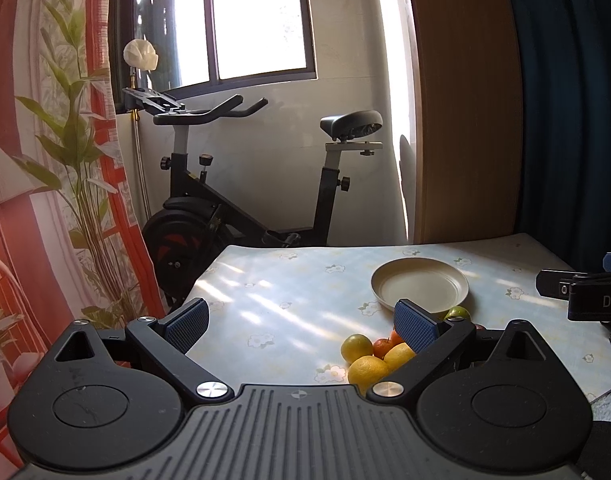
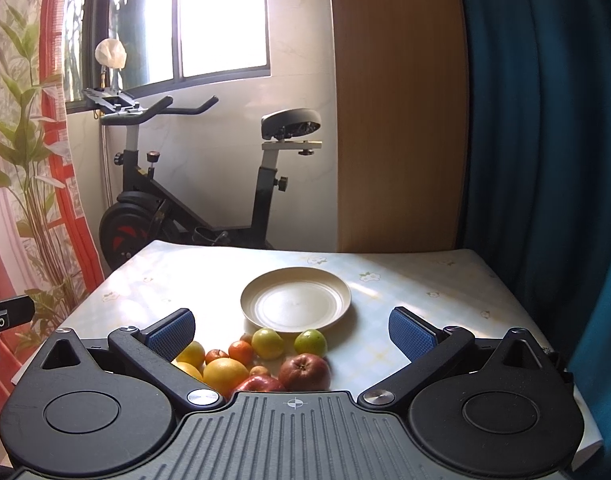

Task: Organize fruits
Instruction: 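Move the left tool toward the large red apple and close around it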

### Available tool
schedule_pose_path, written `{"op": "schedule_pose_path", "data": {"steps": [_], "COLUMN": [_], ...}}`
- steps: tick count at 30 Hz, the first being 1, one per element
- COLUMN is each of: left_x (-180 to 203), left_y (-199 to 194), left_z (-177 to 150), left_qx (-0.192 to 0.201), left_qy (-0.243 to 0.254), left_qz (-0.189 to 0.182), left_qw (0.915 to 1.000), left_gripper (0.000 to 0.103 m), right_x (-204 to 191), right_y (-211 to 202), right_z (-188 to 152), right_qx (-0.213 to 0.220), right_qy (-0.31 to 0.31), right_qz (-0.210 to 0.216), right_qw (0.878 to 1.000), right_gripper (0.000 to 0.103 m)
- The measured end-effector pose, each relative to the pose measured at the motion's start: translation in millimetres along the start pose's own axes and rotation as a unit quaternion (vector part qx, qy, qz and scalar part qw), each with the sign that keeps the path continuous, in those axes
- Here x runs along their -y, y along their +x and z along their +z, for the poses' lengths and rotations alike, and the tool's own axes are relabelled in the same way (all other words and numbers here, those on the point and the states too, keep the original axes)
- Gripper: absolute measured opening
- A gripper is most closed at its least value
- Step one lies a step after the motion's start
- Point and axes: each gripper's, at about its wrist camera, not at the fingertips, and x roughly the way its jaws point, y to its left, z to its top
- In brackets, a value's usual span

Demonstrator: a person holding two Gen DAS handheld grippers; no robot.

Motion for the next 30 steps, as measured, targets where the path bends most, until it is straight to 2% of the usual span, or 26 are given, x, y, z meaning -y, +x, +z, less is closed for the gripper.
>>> {"op": "schedule_pose_path", "data": {"steps": [4, 6, 11, 15, 17, 20, 22, 25, 27, 30], "left_x": [-4, -5, 3, 10, 12, 12, 12, 18, 22, 23], "left_y": [14, 22, 51, 73, 84, 97, 102, 113, 122, 134], "left_z": [9, 14, 23, 22, 20, 16, 13, 7, 3, -4], "left_qx": [0.008, 0.013, 0.004, -0.005, -0.007, -0.005, 0.003, 0.016, 0.005, -0.013], "left_qy": [0.002, 0.003, 0.017, 0.021, 0.017, 0.009, 0.005, 0.011, 0.014, 0.001], "left_qz": [0.002, -0.001, 0.003, -0.009, -0.006, -0.015, -0.021, -0.003, 0.001, -0.015], "left_qw": [1.0, 0.9999, 0.9998, 0.9997, 0.9998, 0.9998, 0.9998, 0.9998, 0.9999, 0.9998], "left_gripper": [0.1, 0.1, 0.099, 0.099, 0.099, 0.099, 0.099, 0.098, 0.098, 0.095], "right_x": [8, 12, 17, 20, 21, 16, 14, 6, 1, -4], "right_y": [17, 26, 51, 72, 83, 100, 107, 115, 120, 123], "right_z": [6, 8, 6, -2, -7, -15, -23, -41, -52, -67], "right_qx": [0.016, 0.037, 0.072, 0.085, 0.079, 0.044, 0.039, 0.03, 0.018, 0.006], "right_qy": [-0.009, -0.009, -0.019, -0.018, -0.019, -0.039, -0.055, -0.068, -0.069, -0.079], "right_qz": [0.003, -0.008, -0.022, -0.026, -0.021, 0.004, 0.002, 0.005, 0.008, 0.003], "right_qw": [1.0, 0.999, 0.997, 0.996, 0.996, 0.998, 0.998, 0.997, 0.997, 0.997], "right_gripper": [0.103, 0.103, 0.103, 0.103, 0.103, 0.103, 0.103, 0.103, 0.103, 0.103]}}
